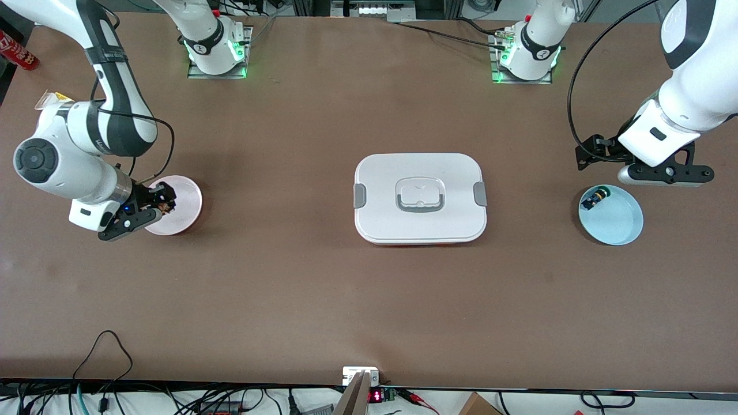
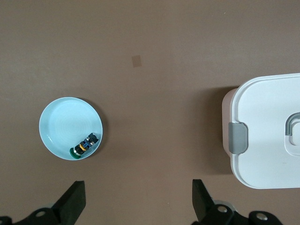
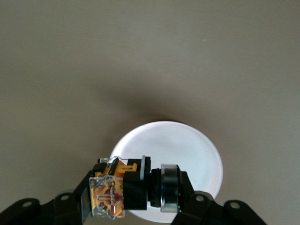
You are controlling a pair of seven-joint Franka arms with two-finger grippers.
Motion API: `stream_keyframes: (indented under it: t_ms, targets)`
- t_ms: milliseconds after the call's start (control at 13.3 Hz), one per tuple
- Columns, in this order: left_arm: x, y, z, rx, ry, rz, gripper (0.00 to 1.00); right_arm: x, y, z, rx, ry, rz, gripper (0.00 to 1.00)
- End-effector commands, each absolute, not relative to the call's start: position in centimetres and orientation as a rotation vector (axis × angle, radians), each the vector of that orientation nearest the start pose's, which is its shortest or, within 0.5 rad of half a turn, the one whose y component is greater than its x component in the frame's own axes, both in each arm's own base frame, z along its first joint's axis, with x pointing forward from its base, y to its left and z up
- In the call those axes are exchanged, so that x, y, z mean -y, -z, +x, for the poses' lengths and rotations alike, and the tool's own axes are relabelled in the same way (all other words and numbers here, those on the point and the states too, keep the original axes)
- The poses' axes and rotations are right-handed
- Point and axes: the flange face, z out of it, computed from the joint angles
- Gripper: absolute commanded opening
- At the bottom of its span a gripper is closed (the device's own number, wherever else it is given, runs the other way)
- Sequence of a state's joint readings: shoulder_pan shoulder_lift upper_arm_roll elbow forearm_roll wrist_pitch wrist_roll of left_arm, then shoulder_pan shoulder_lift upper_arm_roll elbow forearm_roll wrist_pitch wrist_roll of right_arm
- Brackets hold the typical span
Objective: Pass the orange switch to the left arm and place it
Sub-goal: 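Carry the switch over the box while the left gripper reaches toward it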
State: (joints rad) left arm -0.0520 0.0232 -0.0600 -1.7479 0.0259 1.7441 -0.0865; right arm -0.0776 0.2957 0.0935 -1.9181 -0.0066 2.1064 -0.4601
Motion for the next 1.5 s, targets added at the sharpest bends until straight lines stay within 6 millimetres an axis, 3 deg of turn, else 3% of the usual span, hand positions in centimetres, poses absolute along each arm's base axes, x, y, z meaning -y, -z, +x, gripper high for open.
stream_keyframes:
  t_ms: [0,150,375,750,1275,1425]
  targets:
    - [6.4,-54.9,56.6,-0.040,-0.045,-3.125,1.00,-2.3,-36.4,60.7,0.801,-0.164,-2.923,0.20]
    - [6.4,-54.9,56.6,-0.040,-0.045,-3.125,1.00,-2.7,-38.6,60.8,0.901,-0.176,-2.880,0.20]
    - [6.3,-54.7,56.4,-0.035,-0.072,-3.124,1.00,-4.0,-40.6,61.3,1.188,-0.120,-2.762,0.20]
    - [6.5,-54.8,56.3,-0.025,-0.081,-3.145,1.00,-5.5,-41.0,60.5,1.441,-0.046,-2.452,0.20]
    - [6.9,-54.8,56.0,-0.038,-0.130,-3.158,1.00,-12.4,-44.8,59.8,1.610,0.258,-2.095,0.20]
    - [7.1,-54.7,55.5,0.014,-0.222,-3.250,1.00,-14.3,-45.5,59.4,1.607,0.325,-2.014,0.20]
